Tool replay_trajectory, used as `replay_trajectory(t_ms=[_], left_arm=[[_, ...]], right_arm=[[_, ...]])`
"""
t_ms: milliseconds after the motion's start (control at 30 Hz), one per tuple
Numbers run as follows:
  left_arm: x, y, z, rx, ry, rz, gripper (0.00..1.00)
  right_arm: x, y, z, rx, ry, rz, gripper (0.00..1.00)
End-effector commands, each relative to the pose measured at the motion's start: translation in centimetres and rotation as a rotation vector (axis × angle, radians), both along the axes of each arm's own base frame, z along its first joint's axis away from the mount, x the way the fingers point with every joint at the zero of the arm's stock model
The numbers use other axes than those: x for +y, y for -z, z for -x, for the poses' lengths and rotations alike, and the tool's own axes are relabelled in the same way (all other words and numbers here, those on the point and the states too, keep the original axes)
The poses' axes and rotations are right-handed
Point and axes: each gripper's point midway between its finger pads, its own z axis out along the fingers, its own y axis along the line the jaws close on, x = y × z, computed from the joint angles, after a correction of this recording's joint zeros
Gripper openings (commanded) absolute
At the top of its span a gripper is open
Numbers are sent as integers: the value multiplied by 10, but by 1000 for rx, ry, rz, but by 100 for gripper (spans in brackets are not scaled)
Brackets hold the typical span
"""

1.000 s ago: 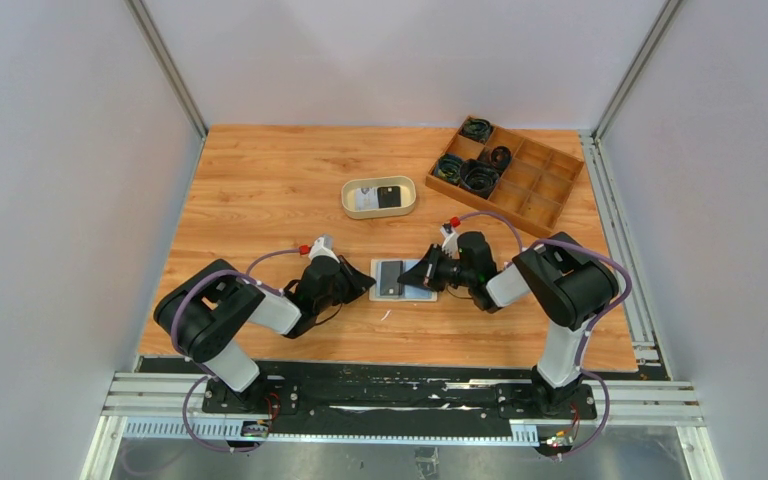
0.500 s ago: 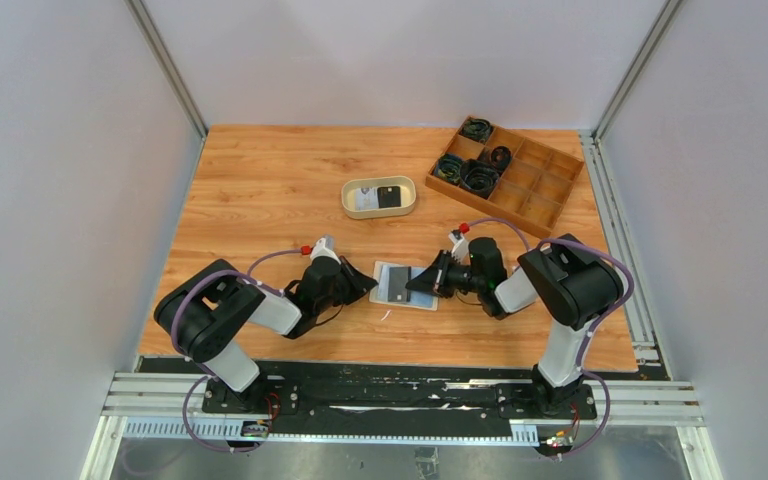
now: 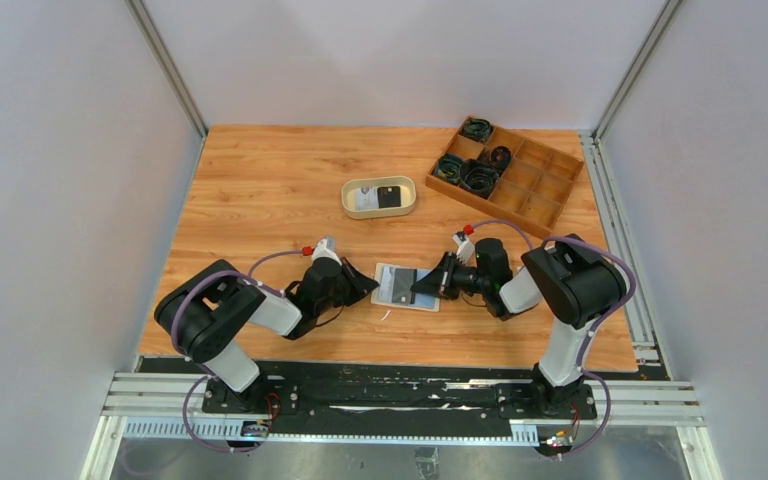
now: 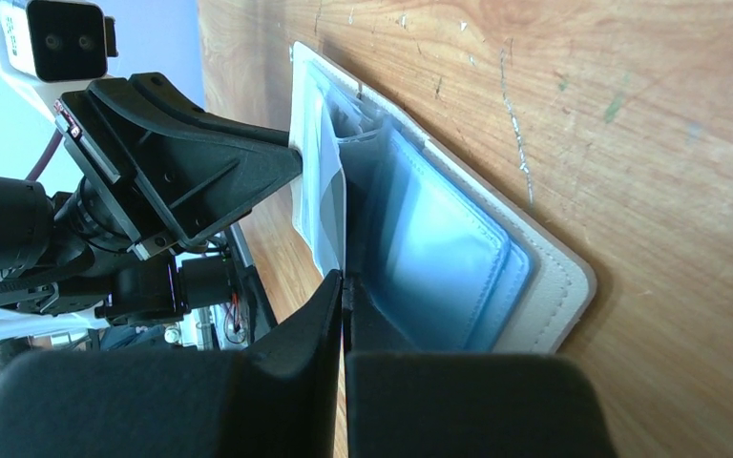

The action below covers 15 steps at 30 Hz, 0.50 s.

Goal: Take the credit cards out of the card holder

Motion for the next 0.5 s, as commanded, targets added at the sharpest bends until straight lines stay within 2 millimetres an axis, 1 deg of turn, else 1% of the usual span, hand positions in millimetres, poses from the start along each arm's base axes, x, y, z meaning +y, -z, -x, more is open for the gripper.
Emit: replay_trajectory(t_ms=[0,233,300,467], left_arm=[[13,19,5,33,-27,-66,0],[13,21,6,37,-24,-68,0],[13,21,6,38,-22,-69,0],[11,21,5,39,-20,-68,0]], right_arm=[[-6,13,9,37,-27,22,4],[-2,9,6,36,-35,-19,10],[-1,8,8,34,-39,-27,13],[-1,7,10,31,-41,-42,29]])
